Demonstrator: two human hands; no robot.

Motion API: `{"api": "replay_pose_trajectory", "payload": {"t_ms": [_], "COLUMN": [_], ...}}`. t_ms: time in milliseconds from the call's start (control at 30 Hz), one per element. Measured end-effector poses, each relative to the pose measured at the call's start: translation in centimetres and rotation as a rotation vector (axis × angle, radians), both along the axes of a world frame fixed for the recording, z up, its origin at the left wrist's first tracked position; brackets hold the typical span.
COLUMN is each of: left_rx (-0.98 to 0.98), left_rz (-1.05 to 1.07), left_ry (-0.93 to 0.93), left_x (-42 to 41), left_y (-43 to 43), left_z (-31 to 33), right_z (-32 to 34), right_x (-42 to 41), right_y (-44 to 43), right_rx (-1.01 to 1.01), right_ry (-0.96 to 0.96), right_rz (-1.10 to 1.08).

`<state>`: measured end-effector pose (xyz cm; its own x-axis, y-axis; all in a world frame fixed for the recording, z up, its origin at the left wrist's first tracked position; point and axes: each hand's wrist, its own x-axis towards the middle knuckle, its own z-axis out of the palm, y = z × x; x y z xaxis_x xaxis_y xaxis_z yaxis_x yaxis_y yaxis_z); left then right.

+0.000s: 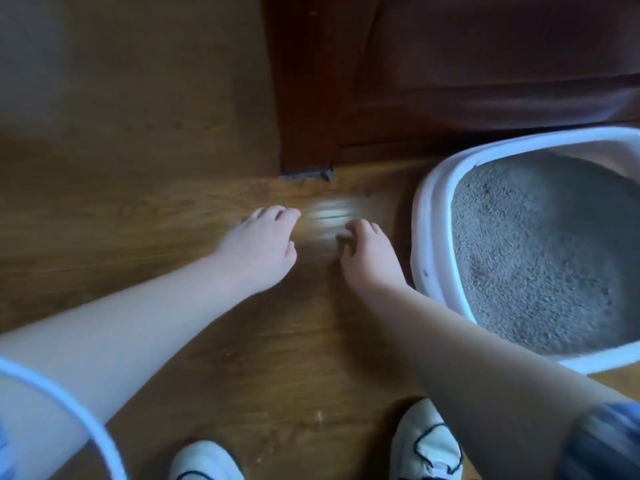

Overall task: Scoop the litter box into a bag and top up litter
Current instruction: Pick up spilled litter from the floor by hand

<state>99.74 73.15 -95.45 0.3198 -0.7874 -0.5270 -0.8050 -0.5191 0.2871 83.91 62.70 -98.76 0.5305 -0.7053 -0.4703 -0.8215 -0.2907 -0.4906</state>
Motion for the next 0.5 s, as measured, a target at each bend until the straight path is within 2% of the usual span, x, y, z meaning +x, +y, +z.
{"api": "replay_pose_trajectory", "payload": {"t_ms": [167, 333, 500], "left_rx": [-0.03, -0.069, -0.021], "left_rz": [0.005, 0.084, -0.013], "left_ry": [0.042, 0.074, 0.058], "left_x": [0.9, 1.3, 1.4], "left_y": [-1.0, -0.4, 1.4], "left_z": [-3.3, -3.1, -3.6], "right_z": [-3.4, -4.9, -5.8], "right_x": [1.6, 2.7, 3.8], "right_y": [-3.1, -5.2, -6.7], "right_rx": [-0.055, -0.153, -0.184], "right_ry": [-0.088, -0.086, -0.095], "right_rz": [-0.244, -0.285, -0.267]}}
